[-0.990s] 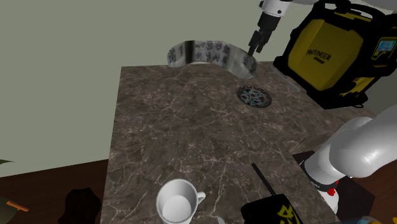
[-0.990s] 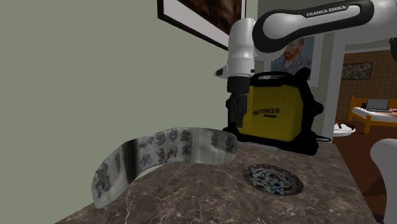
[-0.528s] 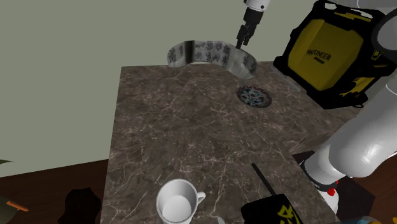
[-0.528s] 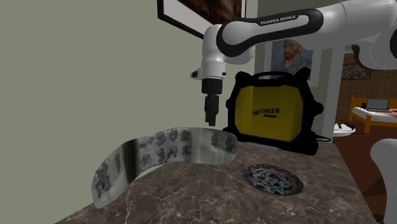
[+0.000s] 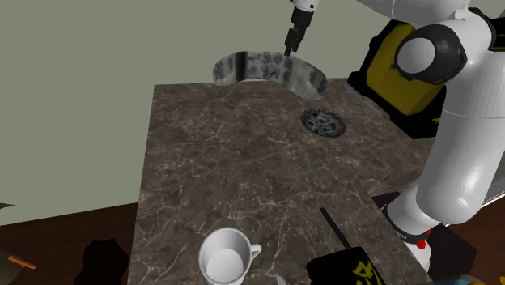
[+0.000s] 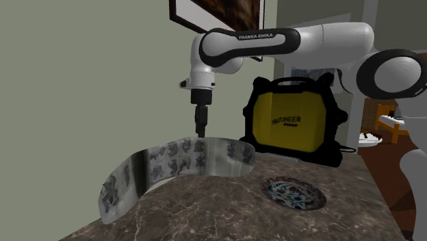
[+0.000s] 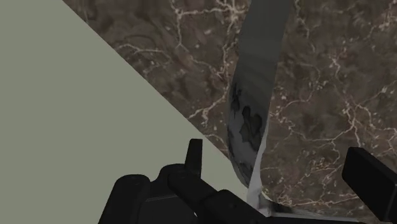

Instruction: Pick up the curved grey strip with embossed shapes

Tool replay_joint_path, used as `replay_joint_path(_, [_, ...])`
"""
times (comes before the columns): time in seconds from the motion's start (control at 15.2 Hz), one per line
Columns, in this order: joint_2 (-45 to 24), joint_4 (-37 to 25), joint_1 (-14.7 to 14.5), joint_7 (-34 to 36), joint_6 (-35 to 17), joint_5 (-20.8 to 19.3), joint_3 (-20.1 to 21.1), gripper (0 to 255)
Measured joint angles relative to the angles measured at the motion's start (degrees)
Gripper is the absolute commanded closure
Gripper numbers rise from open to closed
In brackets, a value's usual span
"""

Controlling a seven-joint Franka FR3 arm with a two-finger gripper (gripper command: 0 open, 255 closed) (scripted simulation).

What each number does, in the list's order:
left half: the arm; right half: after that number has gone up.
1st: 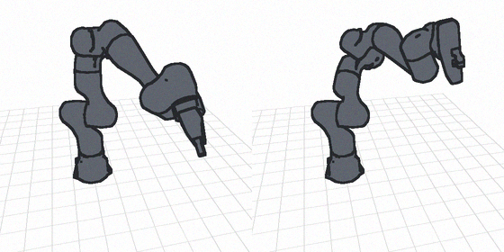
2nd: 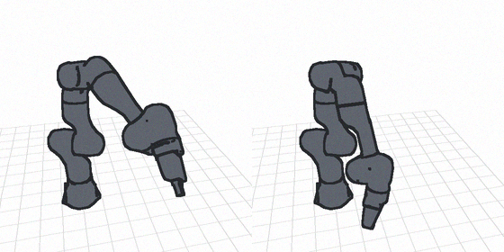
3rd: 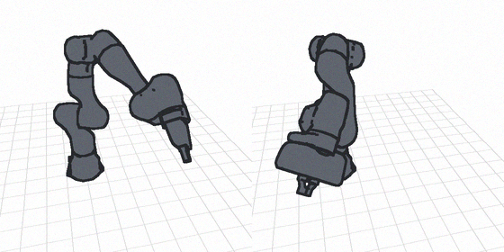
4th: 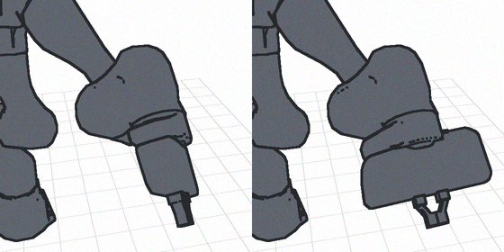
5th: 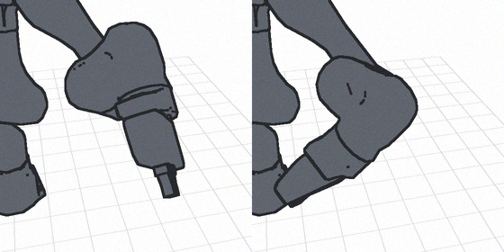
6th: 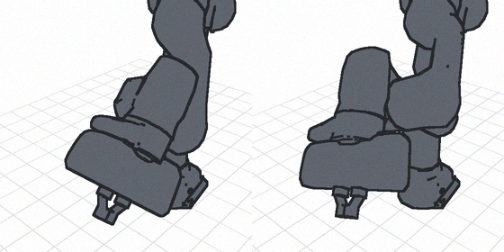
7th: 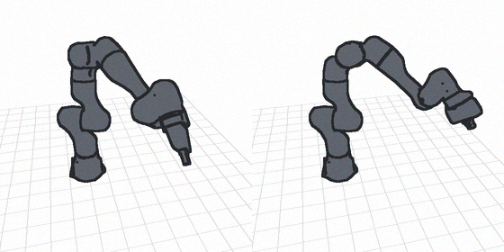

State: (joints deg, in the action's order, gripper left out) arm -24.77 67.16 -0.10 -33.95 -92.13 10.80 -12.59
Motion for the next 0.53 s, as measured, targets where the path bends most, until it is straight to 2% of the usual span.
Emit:
replay_joint_path(0.46, [-0.14,4.64,-0.37,-0.78,-4.76,0.04,0.14,0])
replay_joint_path(0.53, [-0.04,5.14,-0.40,-0.85,-5.15,0.02,0.13,255])
